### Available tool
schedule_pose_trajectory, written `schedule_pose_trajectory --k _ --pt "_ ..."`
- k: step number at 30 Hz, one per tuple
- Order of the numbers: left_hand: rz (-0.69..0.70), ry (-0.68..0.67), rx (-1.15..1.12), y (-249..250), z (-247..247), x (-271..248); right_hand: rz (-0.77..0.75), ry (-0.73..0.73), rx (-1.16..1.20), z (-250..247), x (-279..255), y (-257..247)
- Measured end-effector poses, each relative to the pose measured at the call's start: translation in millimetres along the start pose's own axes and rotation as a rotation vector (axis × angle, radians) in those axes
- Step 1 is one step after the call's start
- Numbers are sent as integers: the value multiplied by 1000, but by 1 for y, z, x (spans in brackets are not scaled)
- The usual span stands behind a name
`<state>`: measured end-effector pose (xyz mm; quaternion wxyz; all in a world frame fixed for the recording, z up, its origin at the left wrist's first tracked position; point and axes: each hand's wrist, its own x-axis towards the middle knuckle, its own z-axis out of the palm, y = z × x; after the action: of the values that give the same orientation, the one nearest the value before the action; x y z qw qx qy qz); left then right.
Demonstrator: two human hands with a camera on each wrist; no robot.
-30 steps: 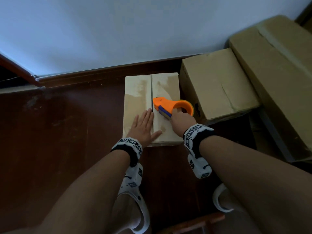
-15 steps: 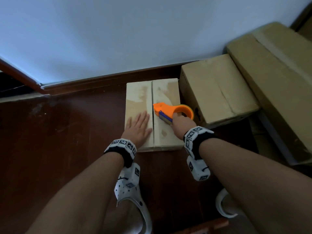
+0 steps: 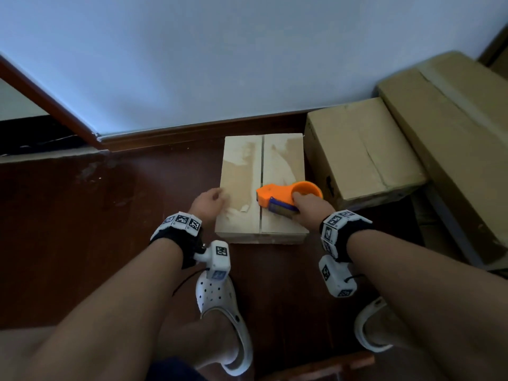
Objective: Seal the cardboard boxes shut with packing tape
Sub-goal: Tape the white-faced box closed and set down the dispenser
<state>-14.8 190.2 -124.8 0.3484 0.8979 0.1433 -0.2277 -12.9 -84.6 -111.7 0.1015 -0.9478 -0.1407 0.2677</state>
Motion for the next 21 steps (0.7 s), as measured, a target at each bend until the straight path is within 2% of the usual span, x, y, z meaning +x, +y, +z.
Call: schedule_pose_trajectory --k 2,3,6,8,10,15,21 --pt "-30 -12 -283 16 -1 -8 -40 -49 78 -3 -12 -7" --pt "-19 -17 -356 24 0 -13 -53 -66 124 -4 -17 -11" --pt "-15 -49 -465 46 5 -30 -49 -71 207 -9 -34 -26" --pt "-60 -133 -564 54 9 -47 -23 -72 227 -13 -45 -33" --pt "-86 -193 -593 56 13 -64 6 -77 254 -16 -56 -38" --pt "-58 -224 -643 49 11 -84 18 -54 319 -29 -78 -41" --pt "-44 -223 -678 52 9 -103 92 51 324 -31 -97 -49"
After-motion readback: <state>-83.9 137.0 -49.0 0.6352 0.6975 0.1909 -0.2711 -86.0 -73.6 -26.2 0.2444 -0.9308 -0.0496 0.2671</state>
